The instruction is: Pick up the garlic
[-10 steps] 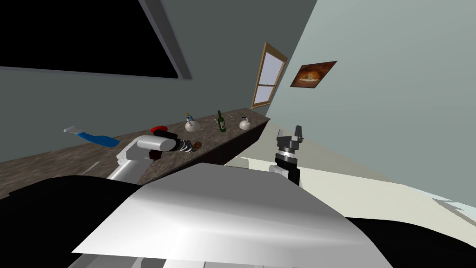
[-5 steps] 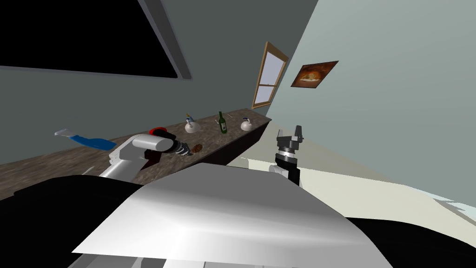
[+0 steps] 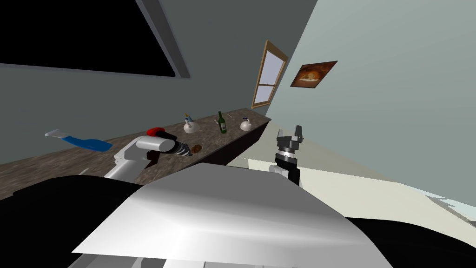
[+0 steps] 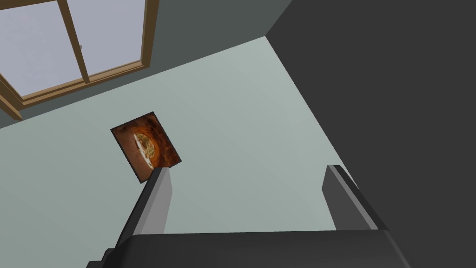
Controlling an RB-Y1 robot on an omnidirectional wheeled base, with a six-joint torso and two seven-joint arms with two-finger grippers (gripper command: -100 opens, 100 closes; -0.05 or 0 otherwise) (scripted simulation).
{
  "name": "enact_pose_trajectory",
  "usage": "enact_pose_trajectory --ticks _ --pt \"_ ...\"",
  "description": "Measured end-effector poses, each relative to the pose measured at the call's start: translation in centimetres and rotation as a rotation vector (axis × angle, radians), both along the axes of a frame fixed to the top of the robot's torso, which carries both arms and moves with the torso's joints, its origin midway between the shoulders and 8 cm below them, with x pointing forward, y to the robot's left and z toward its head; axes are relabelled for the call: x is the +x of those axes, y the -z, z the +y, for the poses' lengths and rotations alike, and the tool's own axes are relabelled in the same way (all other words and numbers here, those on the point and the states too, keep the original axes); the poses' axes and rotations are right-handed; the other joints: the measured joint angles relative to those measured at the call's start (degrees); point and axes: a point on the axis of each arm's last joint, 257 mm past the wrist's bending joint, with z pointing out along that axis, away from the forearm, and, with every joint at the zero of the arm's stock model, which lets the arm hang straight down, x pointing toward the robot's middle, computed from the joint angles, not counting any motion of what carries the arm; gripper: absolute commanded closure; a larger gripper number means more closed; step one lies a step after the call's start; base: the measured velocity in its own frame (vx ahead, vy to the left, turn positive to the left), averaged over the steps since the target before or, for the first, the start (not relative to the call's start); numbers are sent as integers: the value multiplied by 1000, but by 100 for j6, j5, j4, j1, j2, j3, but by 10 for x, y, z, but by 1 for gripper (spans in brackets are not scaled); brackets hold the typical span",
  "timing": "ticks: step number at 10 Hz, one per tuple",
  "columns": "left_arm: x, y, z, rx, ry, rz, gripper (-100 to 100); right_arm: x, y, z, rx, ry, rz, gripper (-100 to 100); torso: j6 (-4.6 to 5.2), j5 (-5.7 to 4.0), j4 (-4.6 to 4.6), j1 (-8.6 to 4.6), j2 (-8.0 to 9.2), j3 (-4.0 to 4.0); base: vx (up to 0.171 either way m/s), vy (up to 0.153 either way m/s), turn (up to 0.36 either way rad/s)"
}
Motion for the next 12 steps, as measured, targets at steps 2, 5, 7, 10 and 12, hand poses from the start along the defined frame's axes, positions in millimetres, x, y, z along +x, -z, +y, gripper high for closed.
enact_pose_trajectory --ticks 2,5,7,10,12 --pt "1 5 4 1 -1 -1 100 0 0 0 0 0 0 0 -1 0 0 2 1 1 0 -3 -1" --pt "1 5 4 1 -3 -1 100 0 0 0 0 0 0 0 3 2 -1 8 -1 -1 0 0 0" --pt "1 5 4 0 -3 0 0 0 0 0 0 0 0 0 3 1 -1 8 -1 -1 0 0 0" --pt "1 -5 -1 0 4 -2 100 0 0 0 0 0 0 0 3 -3 2 8 2 2 0 15 28" --pt "-2 -10 -4 0 5 0 0 0 0 0 0 0 0 0 4 -2 1 7 2 2 0 4 2"
